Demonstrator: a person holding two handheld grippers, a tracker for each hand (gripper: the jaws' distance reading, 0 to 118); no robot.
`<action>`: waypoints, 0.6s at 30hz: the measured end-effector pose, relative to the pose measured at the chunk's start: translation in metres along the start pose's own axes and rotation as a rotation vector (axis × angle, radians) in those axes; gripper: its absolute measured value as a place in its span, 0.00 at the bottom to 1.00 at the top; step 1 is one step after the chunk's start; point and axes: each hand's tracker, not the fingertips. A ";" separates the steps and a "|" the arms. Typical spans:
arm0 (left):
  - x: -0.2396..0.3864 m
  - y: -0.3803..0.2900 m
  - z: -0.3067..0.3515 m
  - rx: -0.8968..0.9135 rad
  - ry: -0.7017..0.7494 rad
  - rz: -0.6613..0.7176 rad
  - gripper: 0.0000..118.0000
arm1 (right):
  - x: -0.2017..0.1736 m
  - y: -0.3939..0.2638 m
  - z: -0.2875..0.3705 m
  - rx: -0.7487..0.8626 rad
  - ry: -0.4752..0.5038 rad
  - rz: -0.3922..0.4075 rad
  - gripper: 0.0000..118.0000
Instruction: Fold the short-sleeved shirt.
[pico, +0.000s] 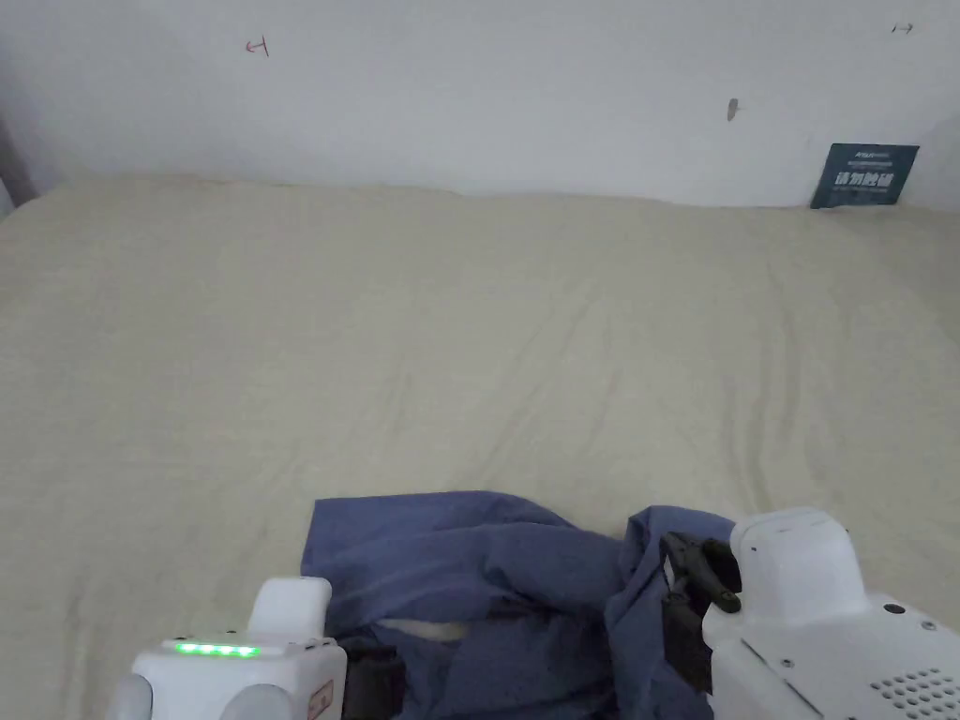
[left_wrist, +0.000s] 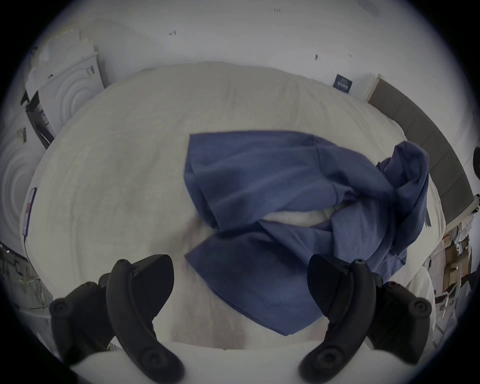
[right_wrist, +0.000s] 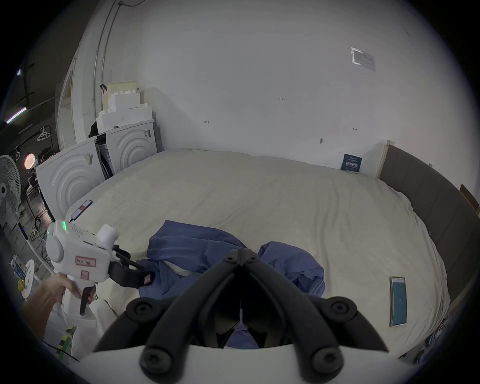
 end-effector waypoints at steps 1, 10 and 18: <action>0.001 -0.005 -0.005 -0.028 -0.008 0.005 0.91 | 0.000 -0.001 0.000 -0.001 -0.001 -0.003 0.02; 0.015 -0.017 -0.018 -0.030 0.073 -0.047 0.73 | 0.003 -0.004 0.007 -0.010 0.000 0.001 0.02; 0.016 -0.016 -0.008 0.014 0.082 -0.020 0.03 | 0.002 -0.007 0.014 -0.011 0.003 -0.015 0.02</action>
